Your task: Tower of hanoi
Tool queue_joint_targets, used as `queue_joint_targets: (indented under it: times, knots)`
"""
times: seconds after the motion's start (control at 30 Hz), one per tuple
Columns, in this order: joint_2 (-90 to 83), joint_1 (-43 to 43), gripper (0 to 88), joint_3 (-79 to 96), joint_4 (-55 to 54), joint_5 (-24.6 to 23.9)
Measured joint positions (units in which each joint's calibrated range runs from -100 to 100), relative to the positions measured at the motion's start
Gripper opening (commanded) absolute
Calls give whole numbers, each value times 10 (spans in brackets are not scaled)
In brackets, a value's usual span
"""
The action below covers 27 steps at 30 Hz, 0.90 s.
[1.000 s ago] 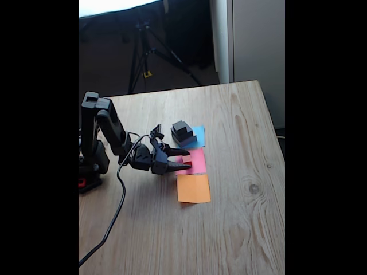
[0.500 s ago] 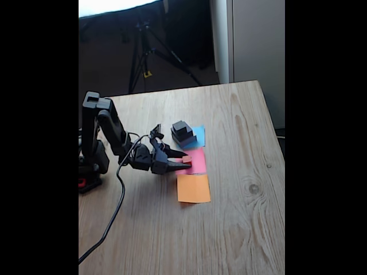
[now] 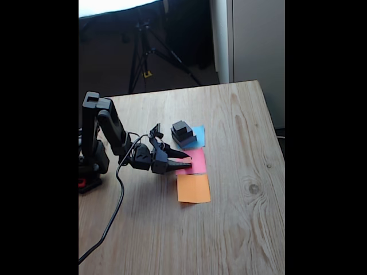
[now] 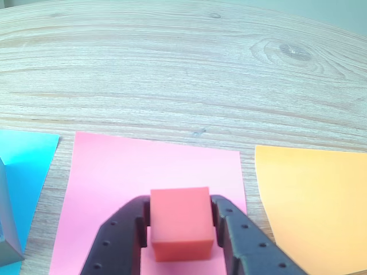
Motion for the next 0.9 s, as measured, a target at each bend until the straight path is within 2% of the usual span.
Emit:
queue_joint_targets:
  times: [0.33, 0.47, 0.7, 0.9]
  knots:
    - [-14, -2, 35, 5, 1, 2]
    - [-79, -6, 21, 21, 46, 2]
    - [-234, -8, 22, 30, 213, -7]
    - [-390, -8, 16, -27, 472, -33]
